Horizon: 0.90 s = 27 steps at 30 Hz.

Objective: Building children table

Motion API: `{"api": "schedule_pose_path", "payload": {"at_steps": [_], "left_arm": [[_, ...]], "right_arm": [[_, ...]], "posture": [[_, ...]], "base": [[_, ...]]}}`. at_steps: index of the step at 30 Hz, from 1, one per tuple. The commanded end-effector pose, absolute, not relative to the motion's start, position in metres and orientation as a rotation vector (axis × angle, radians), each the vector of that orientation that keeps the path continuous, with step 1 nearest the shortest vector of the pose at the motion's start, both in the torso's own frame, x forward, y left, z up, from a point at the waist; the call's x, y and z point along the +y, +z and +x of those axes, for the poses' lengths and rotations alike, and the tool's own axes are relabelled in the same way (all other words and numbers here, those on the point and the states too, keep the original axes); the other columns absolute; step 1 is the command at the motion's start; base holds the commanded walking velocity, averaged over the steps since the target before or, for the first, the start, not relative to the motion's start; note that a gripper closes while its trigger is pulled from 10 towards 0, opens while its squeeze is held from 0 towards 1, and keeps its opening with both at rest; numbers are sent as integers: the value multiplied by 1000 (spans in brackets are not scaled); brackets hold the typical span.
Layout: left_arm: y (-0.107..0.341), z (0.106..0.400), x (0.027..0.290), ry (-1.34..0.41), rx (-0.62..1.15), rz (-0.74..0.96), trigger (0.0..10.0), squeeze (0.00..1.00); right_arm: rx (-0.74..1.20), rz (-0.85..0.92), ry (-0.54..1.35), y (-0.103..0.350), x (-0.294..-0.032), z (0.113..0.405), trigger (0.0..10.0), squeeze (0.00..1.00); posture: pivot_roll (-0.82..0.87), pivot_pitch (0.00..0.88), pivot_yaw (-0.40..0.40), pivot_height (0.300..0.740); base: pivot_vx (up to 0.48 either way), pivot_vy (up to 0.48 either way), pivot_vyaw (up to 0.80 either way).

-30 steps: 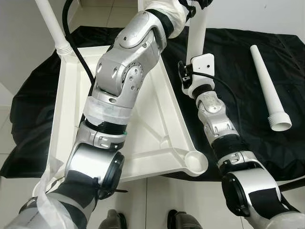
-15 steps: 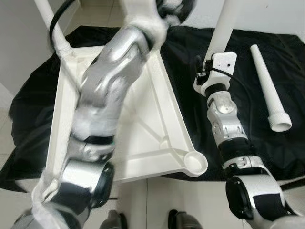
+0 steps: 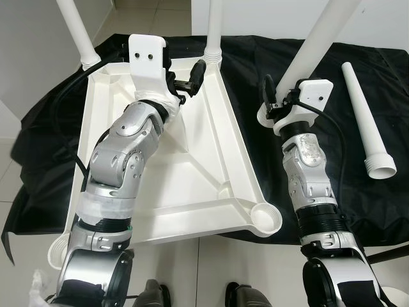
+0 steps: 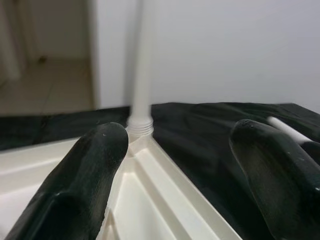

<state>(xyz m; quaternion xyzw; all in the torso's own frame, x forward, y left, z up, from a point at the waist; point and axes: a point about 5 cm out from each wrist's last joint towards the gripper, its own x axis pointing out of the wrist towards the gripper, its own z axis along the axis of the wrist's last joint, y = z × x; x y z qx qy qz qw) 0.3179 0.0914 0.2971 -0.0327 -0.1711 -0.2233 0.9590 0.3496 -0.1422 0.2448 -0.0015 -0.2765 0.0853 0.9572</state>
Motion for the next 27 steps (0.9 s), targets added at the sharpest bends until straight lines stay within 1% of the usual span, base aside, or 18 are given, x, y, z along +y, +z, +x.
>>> {"api": "schedule_pose_path", "payload": {"at_steps": [1,7,12,14,15,18,20,21,23,24,27], "left_arm": [[276,306,88,-538,-315,3,10000,0],[245,291,89,-587,-276,99,10000,0],[232,284,89,-623,-261,127,10000,0],[219,275,88,-701,-251,183,10000,0],[219,275,88,-701,-251,183,10000,0],[200,266,91,-764,-201,301,10000,0],[200,266,91,-764,-201,301,10000,0],[196,265,93,-769,-191,329,10000,0],[182,264,96,-801,-162,452,10000,0],[178,263,97,-812,-154,485,10000,0],[174,258,96,-860,-152,504,10000,0]], "right_arm": [[-551,-3,223,237,-137,341,10000,0],[-517,-13,250,228,-136,335,10000,0],[-507,-15,260,226,-136,334,10000,0],[-504,-19,269,225,-136,334,10000,0],[-504,-19,269,225,-136,334,10000,0],[-499,-26,281,226,-137,332,10000,0],[-499,-26,281,226,-137,332,10000,0],[-498,-27,284,226,-137,331,10000,0],[-496,-35,285,226,-139,331,10000,0],[-495,-37,285,226,-140,331,10000,0],[-492,-39,283,226,-141,331,10000,0]], "posture": [[-38,117,11,740],[-34,115,7,740],[-31,109,1,740],[-30,107,-2,740],[-30,107,-2,740],[-28,112,-3,740],[-28,112,-3,740],[-28,112,-3,740],[-26,116,-3,740],[-28,117,-2,740],[-29,117,-2,740]], "base": [[0,0,0],[0,0,0],[0,0,0],[0,0,0],[0,0,0],[0,0,0],[0,0,0],[0,0,0],[0,0,0],[0,0,0],[0,0,0]]}}
